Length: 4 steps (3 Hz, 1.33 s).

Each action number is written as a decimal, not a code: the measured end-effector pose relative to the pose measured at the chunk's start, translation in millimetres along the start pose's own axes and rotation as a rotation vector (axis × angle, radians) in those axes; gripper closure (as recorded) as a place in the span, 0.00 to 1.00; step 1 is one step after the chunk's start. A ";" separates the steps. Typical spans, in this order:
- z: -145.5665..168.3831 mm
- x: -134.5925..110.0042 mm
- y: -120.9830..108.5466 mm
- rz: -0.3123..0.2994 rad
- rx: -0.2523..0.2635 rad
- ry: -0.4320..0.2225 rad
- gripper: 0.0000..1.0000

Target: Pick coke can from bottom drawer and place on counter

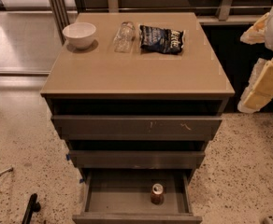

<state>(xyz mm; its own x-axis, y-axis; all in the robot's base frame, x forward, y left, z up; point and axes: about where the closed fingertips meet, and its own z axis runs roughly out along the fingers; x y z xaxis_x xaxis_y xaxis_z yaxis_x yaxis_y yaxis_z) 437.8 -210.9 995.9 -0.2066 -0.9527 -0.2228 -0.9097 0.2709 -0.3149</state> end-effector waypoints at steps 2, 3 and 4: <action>86.7 13.8 45.7 0.073 -0.068 -0.119 0.66; 157.8 21.7 87.9 0.130 -0.167 -0.219 0.89; 170.5 23.6 99.3 0.144 -0.191 -0.232 1.00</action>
Offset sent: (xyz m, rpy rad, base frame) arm -0.0191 0.0225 -0.2097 0.3113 0.0983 -0.0357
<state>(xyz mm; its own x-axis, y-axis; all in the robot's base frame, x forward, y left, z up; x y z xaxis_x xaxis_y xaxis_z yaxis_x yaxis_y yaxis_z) 404.0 -183.0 802.0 -0.2706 -0.8437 -0.4637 -0.9327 0.3489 -0.0907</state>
